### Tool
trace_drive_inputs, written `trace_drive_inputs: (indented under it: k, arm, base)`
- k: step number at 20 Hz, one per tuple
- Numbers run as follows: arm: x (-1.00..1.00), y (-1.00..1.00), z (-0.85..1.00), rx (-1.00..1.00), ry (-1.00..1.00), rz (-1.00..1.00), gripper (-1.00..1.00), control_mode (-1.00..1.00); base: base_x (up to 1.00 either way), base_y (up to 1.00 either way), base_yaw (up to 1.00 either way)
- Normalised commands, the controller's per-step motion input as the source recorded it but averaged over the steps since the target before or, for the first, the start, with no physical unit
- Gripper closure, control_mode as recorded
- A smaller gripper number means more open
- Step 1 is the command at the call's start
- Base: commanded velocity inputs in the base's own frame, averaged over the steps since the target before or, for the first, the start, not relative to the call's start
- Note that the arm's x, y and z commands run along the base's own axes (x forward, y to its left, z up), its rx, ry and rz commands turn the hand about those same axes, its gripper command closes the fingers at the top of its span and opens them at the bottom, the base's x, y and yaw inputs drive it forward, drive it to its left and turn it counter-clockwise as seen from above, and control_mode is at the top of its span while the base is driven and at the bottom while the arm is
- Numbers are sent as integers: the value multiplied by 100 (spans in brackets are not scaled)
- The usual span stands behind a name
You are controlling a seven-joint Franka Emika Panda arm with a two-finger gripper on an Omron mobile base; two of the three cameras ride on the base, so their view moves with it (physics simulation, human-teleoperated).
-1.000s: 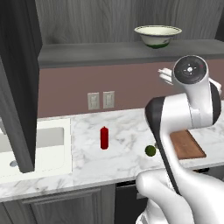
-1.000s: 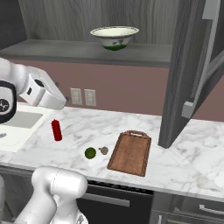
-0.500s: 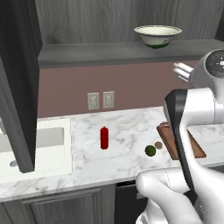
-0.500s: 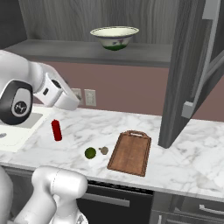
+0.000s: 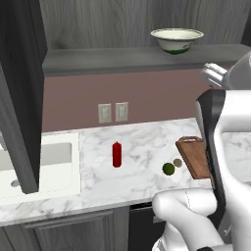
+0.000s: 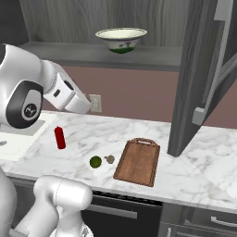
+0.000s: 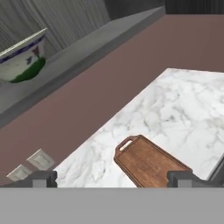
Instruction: Open the cabinet. Place the bowl and condiment on the counter. Then place the lime and garlic on the cutting board.
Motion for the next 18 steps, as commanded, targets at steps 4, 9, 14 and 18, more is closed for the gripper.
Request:
trace_drive_inputs:
  k: [4, 9, 14, 18]
  arm:
    - [0, -13, 19, 5, 0, 2, -100, -100]
    - [0, -18, 16, 8, 0, 1, -100, -100]
    - [0, -11, 5, 10, -7, 0, -100, -100]
    - [0, 0, 8, 9, -11, 0, -100, -100]
  base:
    - [0, 0, 0]
    - [0, 0, 0]
    - [0, 0, 0]
    - [0, 0, 0]
